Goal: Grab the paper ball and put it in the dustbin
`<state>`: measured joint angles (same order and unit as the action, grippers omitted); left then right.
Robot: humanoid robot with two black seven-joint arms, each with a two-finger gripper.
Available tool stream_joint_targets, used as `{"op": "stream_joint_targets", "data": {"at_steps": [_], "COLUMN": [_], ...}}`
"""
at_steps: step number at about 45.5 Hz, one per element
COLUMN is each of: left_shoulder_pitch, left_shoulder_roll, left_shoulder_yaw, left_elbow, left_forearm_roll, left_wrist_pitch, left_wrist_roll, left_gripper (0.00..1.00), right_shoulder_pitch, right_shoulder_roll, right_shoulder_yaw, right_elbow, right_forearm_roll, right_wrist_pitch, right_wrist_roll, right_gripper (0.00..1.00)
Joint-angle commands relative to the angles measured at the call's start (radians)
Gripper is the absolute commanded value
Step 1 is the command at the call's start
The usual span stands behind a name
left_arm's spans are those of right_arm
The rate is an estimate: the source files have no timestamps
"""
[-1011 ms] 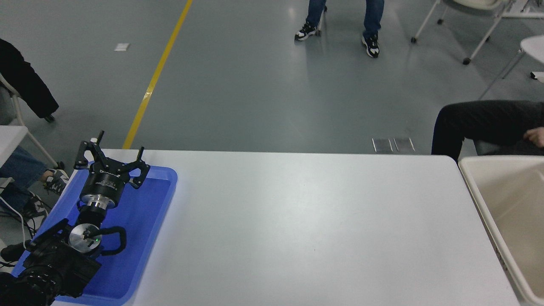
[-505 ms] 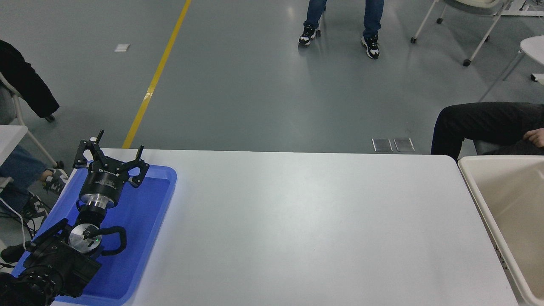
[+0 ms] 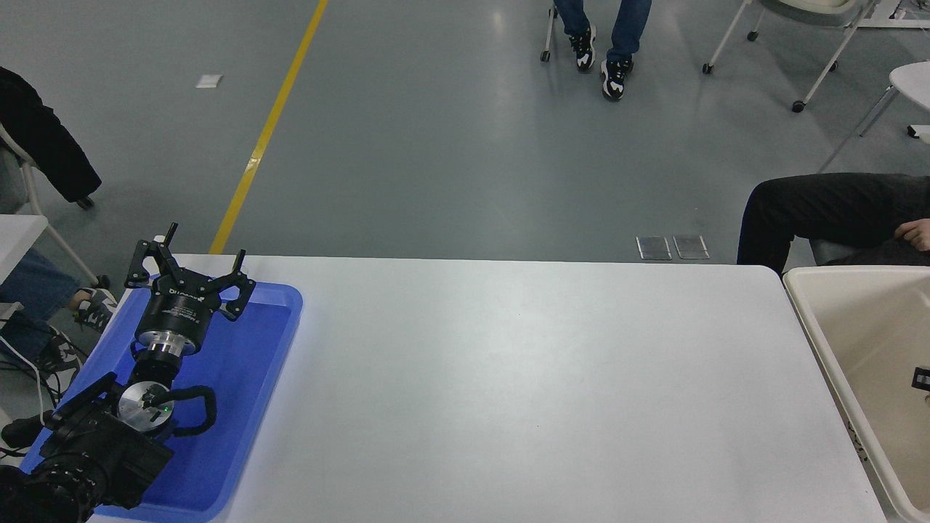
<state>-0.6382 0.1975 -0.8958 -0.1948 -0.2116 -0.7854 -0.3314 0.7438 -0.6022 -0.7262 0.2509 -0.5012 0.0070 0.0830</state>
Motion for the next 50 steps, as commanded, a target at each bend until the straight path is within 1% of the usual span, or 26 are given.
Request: {"op": "stream_joint_targets", "data": {"at_steps": [1,9,15,20,24,27,33,37,41,44,47,50], "left_shoulder_pitch": [0.000,0.000,-0.002,-0.002,-0.002,-0.002,-0.002,-0.002,-0.002,-0.002,-0.002,-0.002], "left_shoulder_roll": [0.000,0.000,0.000,-0.001,-0.003,-0.004,-0.004,-0.004,-0.004,-0.004,-0.004,-0.004], "left_shoulder_yaw": [0.000,0.000,0.000,0.000,0.000,0.000,0.000,0.000,0.000,0.000,0.000,0.000], "left_elbow": [0.000,0.000,0.000,0.000,0.000,0.000,0.000,0.000,0.000,0.000,0.000,0.000], "left_forearm_roll": [0.000,0.000,0.000,0.000,0.000,0.000,0.000,0.000,0.000,0.000,0.000,0.000], "left_wrist_pitch": [0.000,0.000,0.000,0.000,0.000,0.000,0.000,0.000,0.000,0.000,0.000,0.000], "left_wrist_roll": [0.000,0.000,0.002,0.003,0.003,0.003,0.005,0.005,0.005,0.005,0.005,0.005], "left_gripper": [1.00,1.00,1.00,1.00,1.00,1.00,1.00,1.00,1.00,1.00,1.00,1.00], "right_shoulder_pitch": [-0.004,0.005,0.031,0.143,0.258,0.333,0.494,0.574,0.643,0.695,0.718,0.714], "right_shoulder_roll": [0.002,-0.001,-0.001,-0.021,-0.083,-0.106,-0.117,-0.119,-0.107,-0.077,-0.045,-0.030], "right_shoulder_yaw": [0.019,0.022,0.019,0.011,0.004,-0.018,-0.081,-0.131,-0.137,-0.130,-0.090,-0.029], "right_elbow": [0.005,0.010,0.045,0.184,0.333,0.425,0.563,0.634,0.692,0.734,0.760,0.762], "right_forearm_roll": [0.004,0.004,0.003,-0.011,-0.019,-0.063,-0.204,-0.235,-0.223,-0.203,-0.134,-0.027], "right_wrist_pitch": [-0.001,0.001,0.005,0.004,0.005,0.007,0.021,0.034,0.042,0.037,0.034,0.028], "right_wrist_roll": [0.001,0.003,0.014,0.017,0.011,0.008,0.006,0.006,0.008,0.008,0.008,0.008], "right_gripper": [1.00,1.00,1.00,1.00,1.00,1.00,1.00,1.00,1.00,1.00,1.00,1.00]}}
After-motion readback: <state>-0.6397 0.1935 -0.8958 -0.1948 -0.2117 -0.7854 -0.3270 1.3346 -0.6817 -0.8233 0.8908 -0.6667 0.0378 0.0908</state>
